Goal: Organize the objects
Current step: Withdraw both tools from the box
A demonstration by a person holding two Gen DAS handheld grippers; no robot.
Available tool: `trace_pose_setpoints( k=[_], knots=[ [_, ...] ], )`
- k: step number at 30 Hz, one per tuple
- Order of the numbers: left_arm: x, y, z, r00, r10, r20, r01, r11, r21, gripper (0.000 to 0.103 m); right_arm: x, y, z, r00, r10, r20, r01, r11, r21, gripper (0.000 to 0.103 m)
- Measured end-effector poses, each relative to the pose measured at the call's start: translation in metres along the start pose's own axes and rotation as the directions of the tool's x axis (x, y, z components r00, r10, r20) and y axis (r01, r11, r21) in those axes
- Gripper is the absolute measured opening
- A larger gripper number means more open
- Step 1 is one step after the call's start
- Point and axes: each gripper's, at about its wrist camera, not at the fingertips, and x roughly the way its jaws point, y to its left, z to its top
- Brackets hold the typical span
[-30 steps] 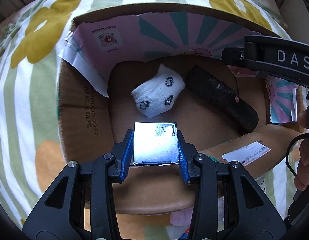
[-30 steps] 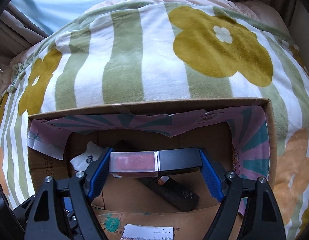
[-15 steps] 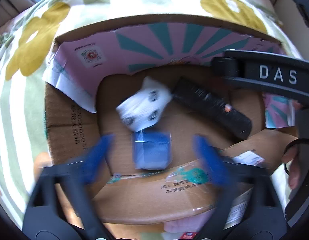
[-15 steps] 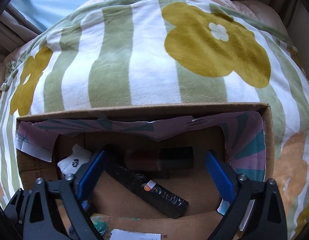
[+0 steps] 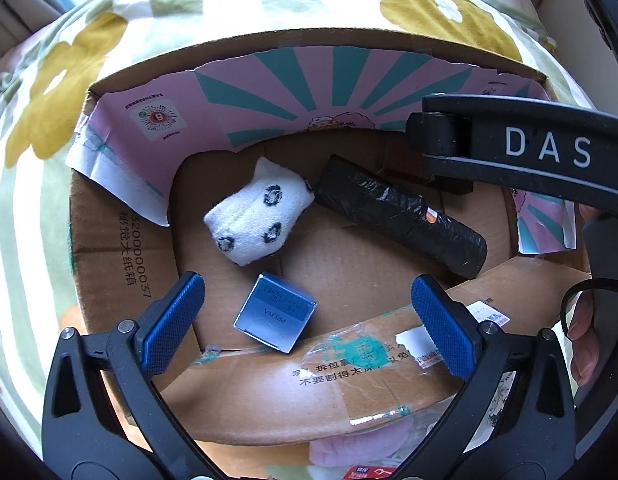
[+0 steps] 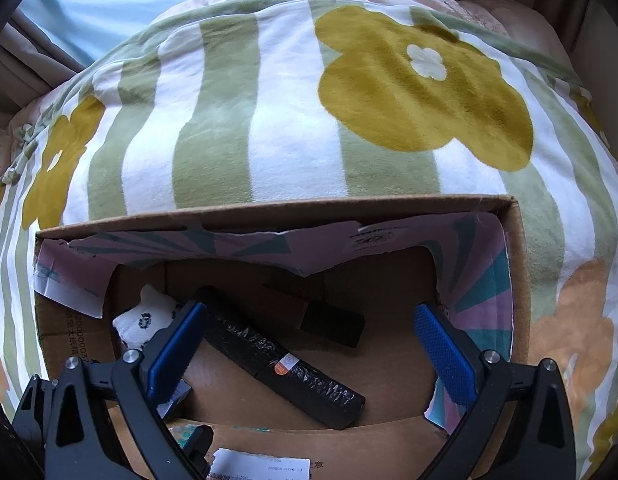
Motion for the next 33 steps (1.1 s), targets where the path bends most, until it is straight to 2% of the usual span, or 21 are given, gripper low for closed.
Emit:
trace_pose_setpoints(
  k=[5, 8, 10, 22, 33],
  knots=[
    [-0.004, -0.002, -0.002, 1.000, 0.000, 0.005, 0.000, 1.000, -0.003, 0.103, -0.006, 0.001, -0.001, 1.000, -0.001, 0.005, 0.001, 1.000, -0.002, 0.102],
    [-0.013, -0.006, 0.019, 1.000, 0.002, 0.011, -0.002, 1.000, -0.006, 0.103, -0.015, 0.003, -0.002, 1.000, 0.001, 0.013, -0.001, 1.000, -0.002, 0.102],
    [-0.042, 0.008, 0.008, 1.000, 0.002, 0.019, -0.002, 1.000, -0.009, 0.103, -0.023, 0.005, -0.003, 1.000, -0.003, 0.018, 0.003, 1.000, -0.007, 0.102],
    [-0.123, 0.014, -0.017, 0.996, 0.026, 0.085, -0.021, 0.998, -0.053, 0.103, -0.110, 0.021, -0.026, 0.995, 0.018, 0.103, -0.013, 0.999, -0.049, 0.102],
    [-0.218, 0.023, -0.070, 0.986, 0.065, 0.151, -0.045, 0.990, -0.132, 0.103, -0.214, 0.023, -0.074, 0.975, 0.050, 0.218, -0.023, 0.992, -0.127, 0.102]
  ],
)
